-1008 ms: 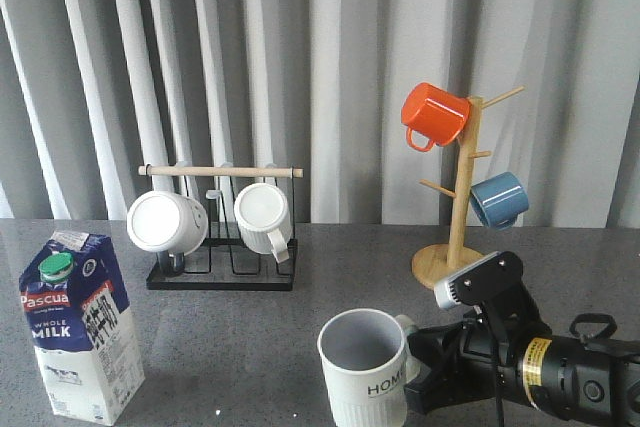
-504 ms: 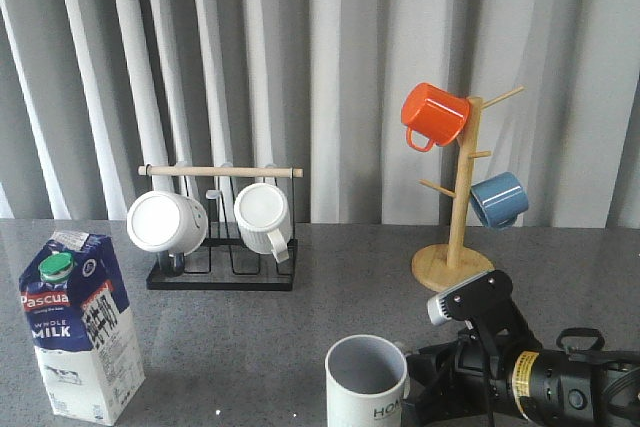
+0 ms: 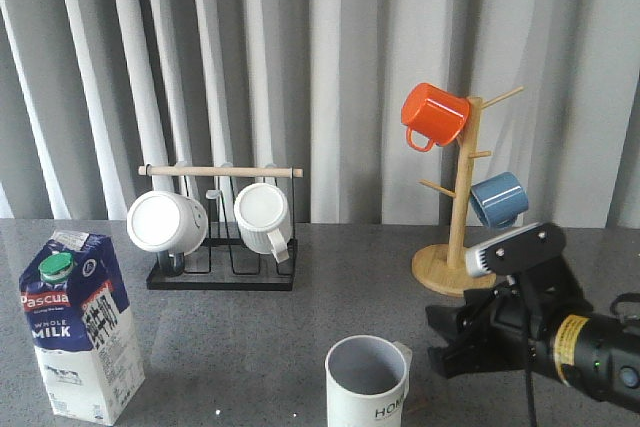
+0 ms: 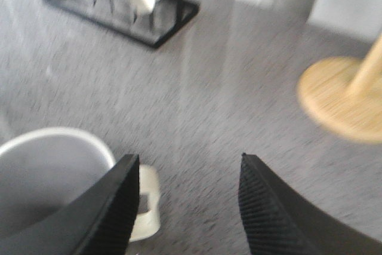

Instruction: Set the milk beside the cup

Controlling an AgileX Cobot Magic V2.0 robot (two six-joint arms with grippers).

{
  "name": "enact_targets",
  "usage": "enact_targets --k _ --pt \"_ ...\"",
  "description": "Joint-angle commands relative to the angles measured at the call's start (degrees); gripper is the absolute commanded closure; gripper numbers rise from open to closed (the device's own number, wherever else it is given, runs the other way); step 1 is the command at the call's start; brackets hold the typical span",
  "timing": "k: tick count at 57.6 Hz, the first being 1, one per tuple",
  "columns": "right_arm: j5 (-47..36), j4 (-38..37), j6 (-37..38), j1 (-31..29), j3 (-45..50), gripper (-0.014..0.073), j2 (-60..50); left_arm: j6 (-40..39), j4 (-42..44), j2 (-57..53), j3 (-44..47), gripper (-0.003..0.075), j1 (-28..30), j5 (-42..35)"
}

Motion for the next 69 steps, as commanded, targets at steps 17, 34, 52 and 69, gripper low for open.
enact_targets --k 17,34,52,69 --pt "4.4 -3.2 7.5 -0.1 3.8 0.0242 -25.1 0.1 -0.2 0.0 -2.0 0.0302 0.1 -4.1" --pt "4.6 -14.1 15.6 -0.2 18.9 0.0512 -42.4 0.1 -0.2 0.0 -2.0 0.0302 0.1 -4.1" --pt "3.7 -19.5 19.5 -0.2 26.3 0.0603 -44.4 0.1 -0.2 0.0 -2.0 0.0302 0.1 -4.1" --pt "2.0 -19.6 19.5 -0.2 27.2 0.0603 -44.4 -0.1 -0.6 0.0 -2.0 0.0302 0.1 -3.6"
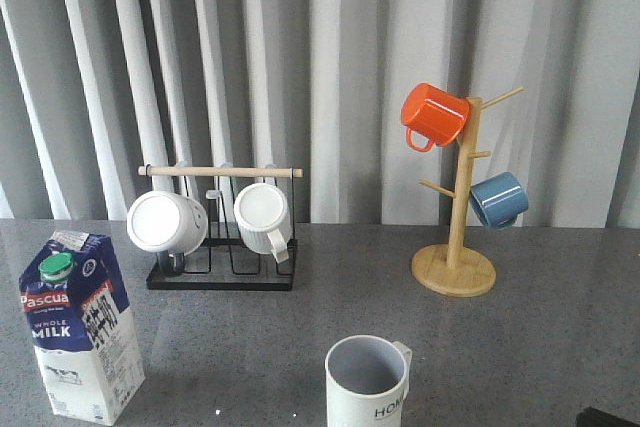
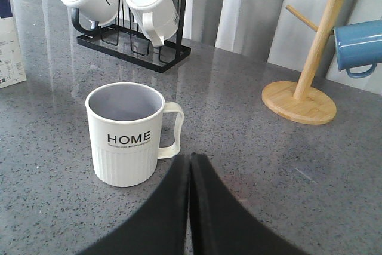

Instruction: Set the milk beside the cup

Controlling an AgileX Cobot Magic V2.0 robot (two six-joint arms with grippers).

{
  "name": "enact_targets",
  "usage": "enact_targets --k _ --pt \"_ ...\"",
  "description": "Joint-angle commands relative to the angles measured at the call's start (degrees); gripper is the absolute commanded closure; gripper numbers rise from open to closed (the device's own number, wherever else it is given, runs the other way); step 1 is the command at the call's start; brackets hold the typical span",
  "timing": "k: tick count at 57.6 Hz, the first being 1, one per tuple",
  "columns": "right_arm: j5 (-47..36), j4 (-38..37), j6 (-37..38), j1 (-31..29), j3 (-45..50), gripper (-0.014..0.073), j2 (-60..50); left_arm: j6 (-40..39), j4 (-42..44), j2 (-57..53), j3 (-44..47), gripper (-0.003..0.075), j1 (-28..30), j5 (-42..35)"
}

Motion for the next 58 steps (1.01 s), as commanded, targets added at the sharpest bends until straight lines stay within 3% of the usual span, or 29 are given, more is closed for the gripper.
enact_targets --k 1,7,14,32,44,58 --pt "0.5 -0.4 0.1 -0.2 -1.5 0.0603 -0.1 -0.1 -1.0 0.0 -2.0 0.0302 0.1 -3.5" --pt "0.4 -0.4 0.1 -0.2 -1.5 0.0603 -0.1 0.0 -3.3 0.0 -2.4 0.0302 0.1 -2.5" --pt "0.2 -0.4 0.1 -0.2 -1.5 0.0603 -0.1 2.5 -3.7 2.4 -5.7 0.0293 0.1 4.7" --pt "-0.4 -0.3 0.2 -0.2 -0.2 0.0603 -0.1 11.4 -3.6 14.4 -24.6 0.0133 0.1 22.1" --pt "-0.5 -0.3 0.7 -0.2 2.3 0.0603 -0.1 11.6 -3.2 25.6 -39.0 0.0129 0.1 35.2" --pt "-0.6 -0.3 1.2 -0.2 3.0 0.0603 -0.1 11.5 -1.5 37.4 -49.1 0.0129 0.1 41.9"
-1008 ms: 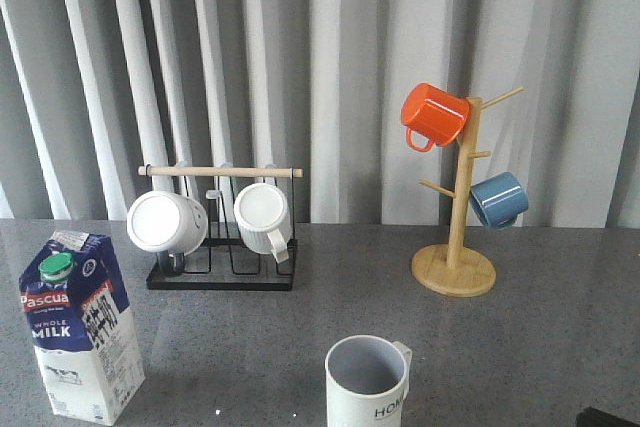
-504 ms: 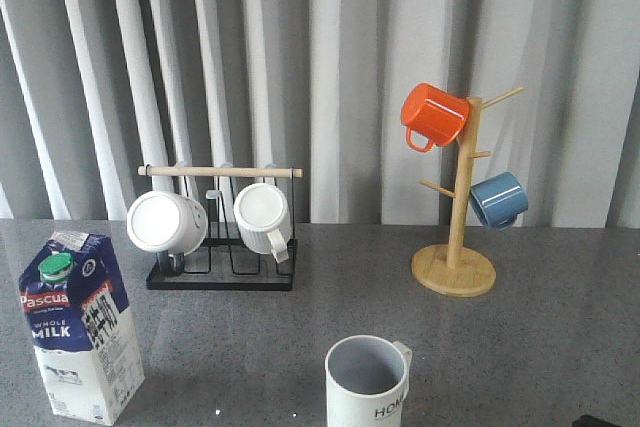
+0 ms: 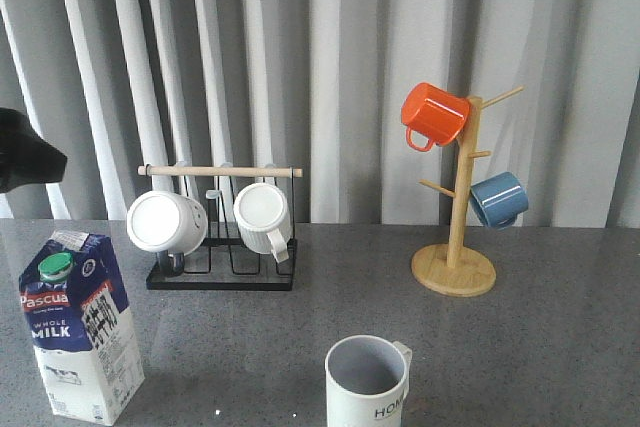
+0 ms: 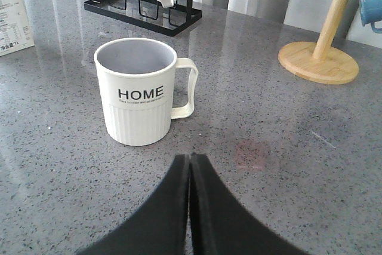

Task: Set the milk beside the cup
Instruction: 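Lower the left gripper onto the milk carton top and grasp it, then lift the milk carton and carry it toward the white mug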

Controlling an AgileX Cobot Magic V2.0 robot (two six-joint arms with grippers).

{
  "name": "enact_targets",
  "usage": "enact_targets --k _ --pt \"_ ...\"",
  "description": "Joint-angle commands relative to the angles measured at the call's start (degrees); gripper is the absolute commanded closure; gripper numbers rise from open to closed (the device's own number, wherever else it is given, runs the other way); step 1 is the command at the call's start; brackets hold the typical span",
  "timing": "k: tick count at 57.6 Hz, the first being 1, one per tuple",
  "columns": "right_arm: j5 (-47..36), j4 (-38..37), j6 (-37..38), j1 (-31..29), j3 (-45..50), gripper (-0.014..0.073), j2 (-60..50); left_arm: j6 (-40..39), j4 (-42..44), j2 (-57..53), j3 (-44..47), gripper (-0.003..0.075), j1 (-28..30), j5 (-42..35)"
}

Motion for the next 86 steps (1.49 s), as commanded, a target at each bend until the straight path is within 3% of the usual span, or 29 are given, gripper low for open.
enact_targets --k 1,22,63,71,80,86 --pt "0.4 -0.3 0.1 -0.2 -1.4 0.0603 -0.1 -0.1 0.4 2.6 -4.4 0.0129 0.1 -0.7" --pt "0.6 -0.3 0.1 -0.2 -1.4 0.0603 -0.1 -3.3 6.1 9.3 -5.1 0.0129 0.1 0.8" --pt "1.3 -0.4 0.1 -0.2 -1.4 0.0603 -0.1 -4.2 7.7 20.6 -5.1 0.0155 0.1 6.2" --pt "1.3 -0.4 0.1 -0.2 -1.4 0.0603 -0.1 -4.2 7.7 21.1 -5.1 0.0265 0.1 6.3" --pt "1.3 -0.4 0.1 -0.2 -1.4 0.0603 -0.1 -4.2 5.7 20.4 -5.1 0.051 -0.3 6.2" --pt "1.3 -0.4 0.1 -0.2 -1.4 0.0603 -0.1 -3.1 -0.3 19.6 -5.1 0.0675 -1.0 6.4"
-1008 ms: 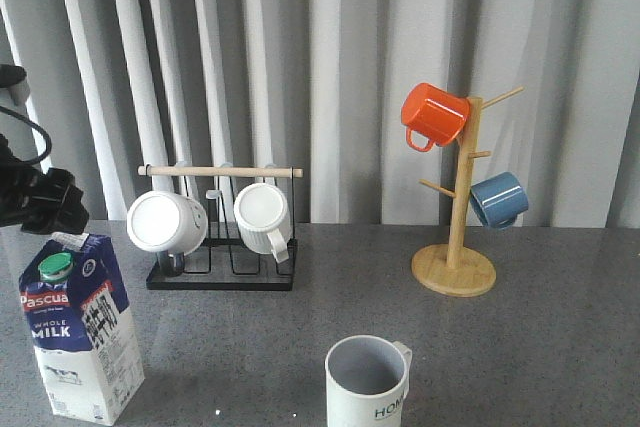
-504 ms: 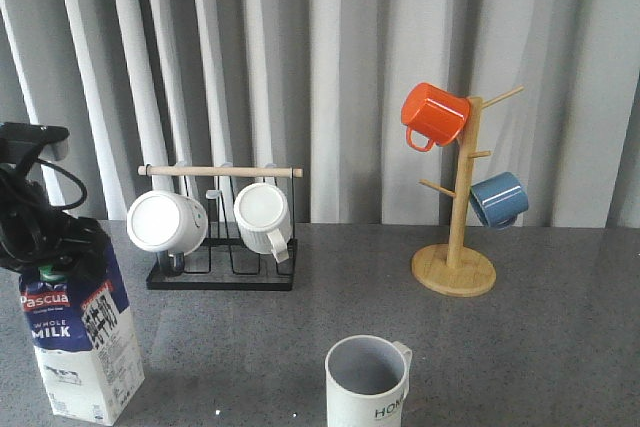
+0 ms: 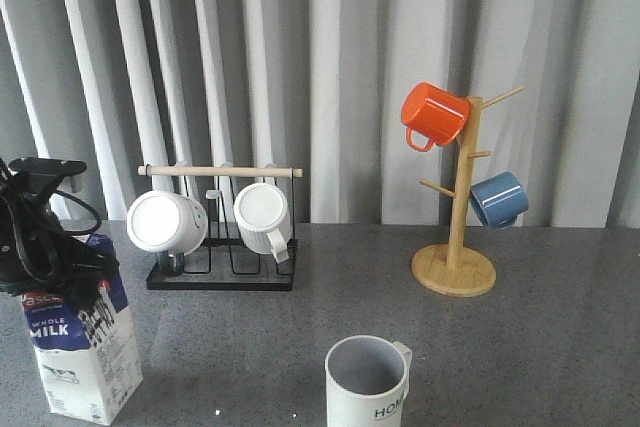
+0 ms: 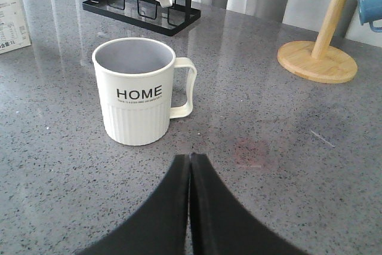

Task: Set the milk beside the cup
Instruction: 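Lift the milk carton and carry it toward the white mug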

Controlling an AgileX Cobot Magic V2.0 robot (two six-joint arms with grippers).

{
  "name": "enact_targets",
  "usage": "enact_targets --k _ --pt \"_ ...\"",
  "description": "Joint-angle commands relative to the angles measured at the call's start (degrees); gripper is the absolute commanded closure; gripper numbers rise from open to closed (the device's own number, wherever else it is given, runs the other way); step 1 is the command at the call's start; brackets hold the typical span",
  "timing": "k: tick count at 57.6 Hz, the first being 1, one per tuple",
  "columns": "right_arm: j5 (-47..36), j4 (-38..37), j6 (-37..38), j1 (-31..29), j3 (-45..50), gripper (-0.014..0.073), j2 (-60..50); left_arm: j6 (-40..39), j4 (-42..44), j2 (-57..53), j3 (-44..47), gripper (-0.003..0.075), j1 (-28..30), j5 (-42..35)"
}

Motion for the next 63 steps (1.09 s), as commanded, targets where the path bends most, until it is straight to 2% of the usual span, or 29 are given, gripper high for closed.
enact_targets --k 1,3,12,17,35,47,63 --pt "1.1 -0.4 -0.1 -0.2 -1.4 0.0603 -0.1 1.3 -7.2 -4.0 -2.0 0.0696 -1.3 -1.6" --pt "1.1 -0.4 -0.1 -0.2 -1.4 0.0603 -0.1 3.4 -9.7 -4.3 -2.0 0.073 -1.9 -1.6" --pt "1.1 -0.4 -0.1 -0.2 -1.4 0.0603 -0.1 9.0 -21.0 -5.4 -3.3 0.0727 -5.8 -2.5" --pt "1.0 -0.4 -0.1 -0.2 -1.4 0.0603 -0.1 9.3 -23.3 -5.3 -5.4 0.0726 -8.6 -3.0" --pt "1.0 -0.4 -0.1 -0.2 -1.4 0.0603 -0.1 6.7 -18.0 -1.3 -10.0 0.0726 -16.5 -5.1" --pt "0.7 -0.4 -0.1 -0.2 -1.4 0.0603 -0.1 2.2 -12.3 0.6 -10.0 0.0726 -16.8 -4.2" --pt "0.7 -0.4 -0.1 -0.2 -1.4 0.0603 -0.1 2.2 -12.2 0.6 -10.0 0.0723 -16.8 -4.0"
